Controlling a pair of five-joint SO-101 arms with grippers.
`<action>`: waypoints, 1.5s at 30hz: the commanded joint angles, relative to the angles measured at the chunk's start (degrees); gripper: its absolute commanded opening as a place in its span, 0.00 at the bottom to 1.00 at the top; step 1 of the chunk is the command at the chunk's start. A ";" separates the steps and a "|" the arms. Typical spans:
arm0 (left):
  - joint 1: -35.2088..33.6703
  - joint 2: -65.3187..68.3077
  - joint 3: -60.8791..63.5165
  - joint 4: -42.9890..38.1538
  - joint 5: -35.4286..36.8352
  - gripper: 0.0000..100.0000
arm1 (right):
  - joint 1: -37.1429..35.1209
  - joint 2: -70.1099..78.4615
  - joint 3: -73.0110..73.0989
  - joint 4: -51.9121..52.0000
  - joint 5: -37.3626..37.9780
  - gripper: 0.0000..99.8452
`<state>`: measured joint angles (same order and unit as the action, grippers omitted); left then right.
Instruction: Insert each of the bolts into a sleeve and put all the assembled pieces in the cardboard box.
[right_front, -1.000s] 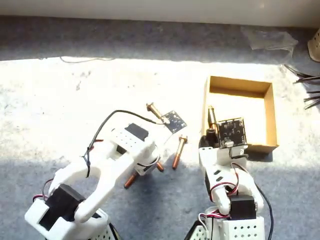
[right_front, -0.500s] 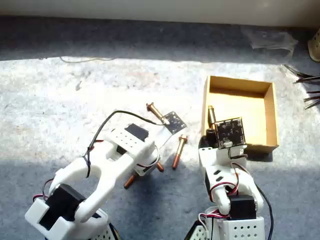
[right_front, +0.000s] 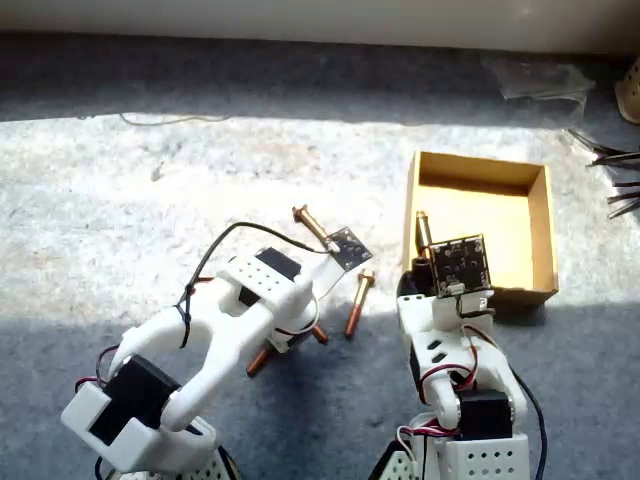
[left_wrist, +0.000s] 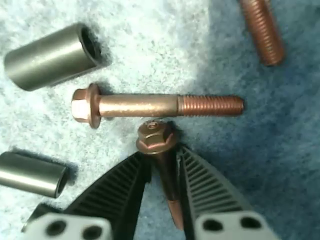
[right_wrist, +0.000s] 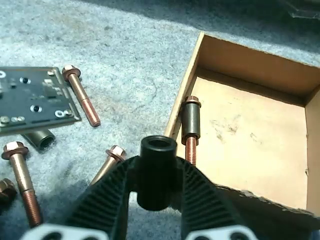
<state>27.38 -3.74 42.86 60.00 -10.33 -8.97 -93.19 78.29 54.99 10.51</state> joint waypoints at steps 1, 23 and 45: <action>-0.48 0.84 -2.24 -0.35 0.53 0.09 | 0.66 -0.57 -0.40 -1.71 0.70 0.02; -0.84 -16.84 -0.22 2.29 0.18 0.01 | -0.31 -0.57 -0.48 -1.63 0.44 0.02; -15.96 -59.38 2.42 13.45 -8.70 0.01 | -22.73 -0.57 -0.57 -2.59 0.53 0.02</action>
<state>15.43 -59.56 47.96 73.36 -18.07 -28.84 -93.19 78.29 55.78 10.51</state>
